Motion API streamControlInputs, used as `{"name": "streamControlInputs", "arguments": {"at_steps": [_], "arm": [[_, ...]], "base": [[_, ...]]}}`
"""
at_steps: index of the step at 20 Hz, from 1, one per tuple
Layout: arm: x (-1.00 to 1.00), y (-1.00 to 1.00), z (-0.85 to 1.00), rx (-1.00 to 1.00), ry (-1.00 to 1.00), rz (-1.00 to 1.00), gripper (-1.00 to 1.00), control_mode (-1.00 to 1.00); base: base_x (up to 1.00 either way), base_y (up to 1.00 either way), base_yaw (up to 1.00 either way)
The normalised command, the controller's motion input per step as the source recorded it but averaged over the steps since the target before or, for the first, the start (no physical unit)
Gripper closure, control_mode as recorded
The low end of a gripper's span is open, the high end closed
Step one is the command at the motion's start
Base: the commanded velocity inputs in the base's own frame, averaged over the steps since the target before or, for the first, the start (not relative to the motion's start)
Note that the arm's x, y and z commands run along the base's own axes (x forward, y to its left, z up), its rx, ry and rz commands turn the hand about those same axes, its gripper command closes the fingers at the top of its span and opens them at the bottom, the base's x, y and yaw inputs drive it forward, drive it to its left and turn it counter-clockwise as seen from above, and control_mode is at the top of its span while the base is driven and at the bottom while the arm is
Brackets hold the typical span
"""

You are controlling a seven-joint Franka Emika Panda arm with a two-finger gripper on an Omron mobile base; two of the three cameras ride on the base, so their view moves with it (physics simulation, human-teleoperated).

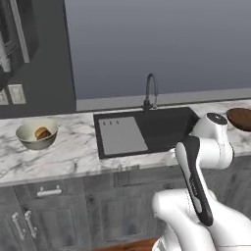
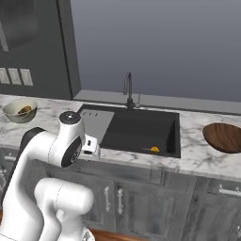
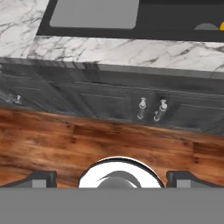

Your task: Pick the potatos from the cabinet and place them in one bowl. Pick the mango from the sink and place it in the other bowl.

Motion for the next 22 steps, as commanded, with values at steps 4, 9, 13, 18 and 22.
{"name": "streamControlInputs", "arguments": {"at_steps": [4,9,13,18,22], "arm": [[0.00,0.00,0.00,0.00,0.00,0.00,-1.00,1.00],[0.00,0.00,0.00,0.00,0.00,0.00,-1.00,1.00],[0.00,0.00,0.00,0.00,0.00,0.00,-1.00,1.00],[0.00,0.00,0.00,0.00,0.00,0.00,-1.00,1.00],[0.00,0.00,0.00,0.00,0.00,0.00,-1.00,1.00]], "base": [[0.00,-0.78,0.05],[0.00,-0.74,0.05],[0.00,-0.68,0.05],[0.00,-0.40,0.03],[0.01,-0.16,0.00]]}}
